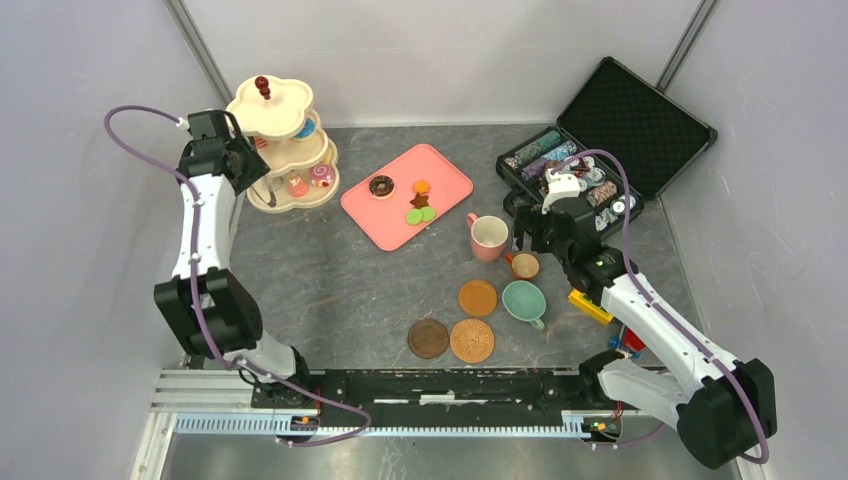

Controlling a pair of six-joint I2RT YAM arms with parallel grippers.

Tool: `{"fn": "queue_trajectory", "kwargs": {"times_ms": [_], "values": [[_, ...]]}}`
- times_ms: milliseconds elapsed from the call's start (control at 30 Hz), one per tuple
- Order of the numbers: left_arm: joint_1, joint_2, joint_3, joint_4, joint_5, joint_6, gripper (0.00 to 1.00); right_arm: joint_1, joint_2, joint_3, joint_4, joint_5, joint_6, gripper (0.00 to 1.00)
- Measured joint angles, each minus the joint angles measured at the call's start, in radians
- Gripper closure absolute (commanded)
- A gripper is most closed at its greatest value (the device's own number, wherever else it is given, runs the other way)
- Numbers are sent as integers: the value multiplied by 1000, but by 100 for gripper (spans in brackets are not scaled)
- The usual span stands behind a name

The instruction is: Serve the afternoon tea

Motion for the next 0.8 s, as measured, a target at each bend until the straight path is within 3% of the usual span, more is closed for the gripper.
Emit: {"fn": "queue_trajectory", "kwargs": {"times_ms": [533,667,800], "values": [[-40,-337,-432,24,187,-14,49,0,-45,-6,2,-38,-12,2],[-203,-405,-457,28,168,-12,49,0,-46,-15,4,-55,-13,2],[-405,-368,-447,42,113,-6,48,0,-46,-15,4,-64,-13,2]]}}
